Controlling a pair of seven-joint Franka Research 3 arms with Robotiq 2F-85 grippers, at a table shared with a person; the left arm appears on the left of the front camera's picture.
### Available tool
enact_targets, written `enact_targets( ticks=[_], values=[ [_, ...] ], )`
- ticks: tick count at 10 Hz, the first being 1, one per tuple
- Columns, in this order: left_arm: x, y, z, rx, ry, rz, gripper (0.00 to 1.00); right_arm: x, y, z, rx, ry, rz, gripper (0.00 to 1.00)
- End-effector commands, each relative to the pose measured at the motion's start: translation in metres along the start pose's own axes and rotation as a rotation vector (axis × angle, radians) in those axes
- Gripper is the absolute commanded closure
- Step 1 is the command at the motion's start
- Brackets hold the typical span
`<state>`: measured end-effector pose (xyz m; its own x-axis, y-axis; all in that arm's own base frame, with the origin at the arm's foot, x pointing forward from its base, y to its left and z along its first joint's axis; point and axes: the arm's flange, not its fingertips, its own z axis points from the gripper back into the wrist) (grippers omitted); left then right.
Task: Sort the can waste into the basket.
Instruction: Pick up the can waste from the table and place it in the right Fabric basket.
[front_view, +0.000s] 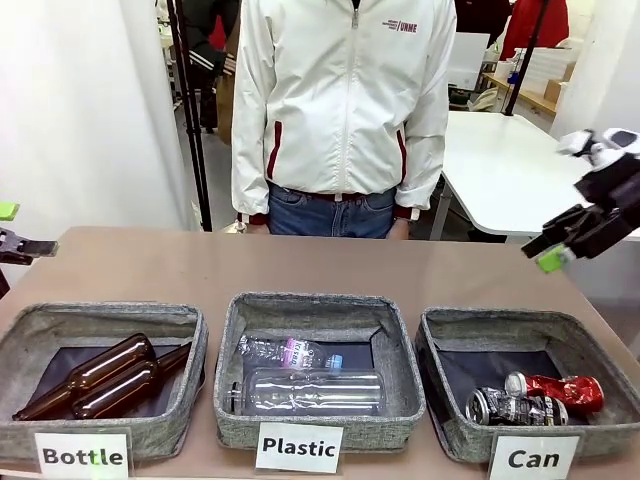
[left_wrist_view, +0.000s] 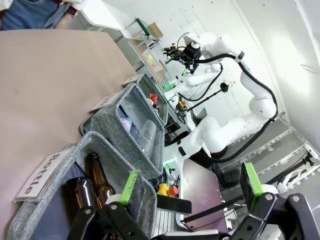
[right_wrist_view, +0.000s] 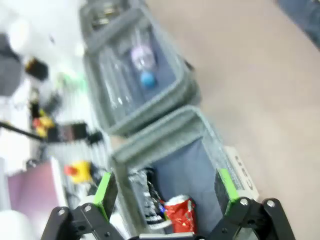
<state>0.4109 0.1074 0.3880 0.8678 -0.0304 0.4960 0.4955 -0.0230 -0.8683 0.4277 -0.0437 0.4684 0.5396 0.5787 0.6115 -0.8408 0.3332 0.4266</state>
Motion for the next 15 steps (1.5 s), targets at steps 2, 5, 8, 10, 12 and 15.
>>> enact_targets(
  ticks=[2,5,8,10,12,15],
  values=[
    [-0.002,-0.002,0.0,0.002,0.011,0.006,0.0,-0.013,-0.041,0.0,0.292,-0.664,-0.42,0.0],
    [-0.002,-0.002,0.0,0.002,0.011,0.006,0.0,-0.031,-0.039,0.001,0.228,-0.368,-0.254,0.0],
    [-0.002,-0.002,0.0,0.002,0.011,0.006,0.0,-0.031,-0.039,0.001,0.228,-0.368,-0.254,0.0],
    [-0.002,-0.002,0.0,0.002,0.011,0.006,0.0,-0.031,-0.039,0.001,0.228,-0.368,-0.254,0.0],
    [-0.002,-0.002,0.0,0.002,0.011,0.006,0.0,-0.031,-0.039,0.001,0.228,-0.368,-0.254,0.0],
    [-0.002,-0.002,0.0,0.002,0.011,0.006,0.0,-0.031,-0.039,0.001,0.228,-0.368,-0.254,0.0]
  ],
)
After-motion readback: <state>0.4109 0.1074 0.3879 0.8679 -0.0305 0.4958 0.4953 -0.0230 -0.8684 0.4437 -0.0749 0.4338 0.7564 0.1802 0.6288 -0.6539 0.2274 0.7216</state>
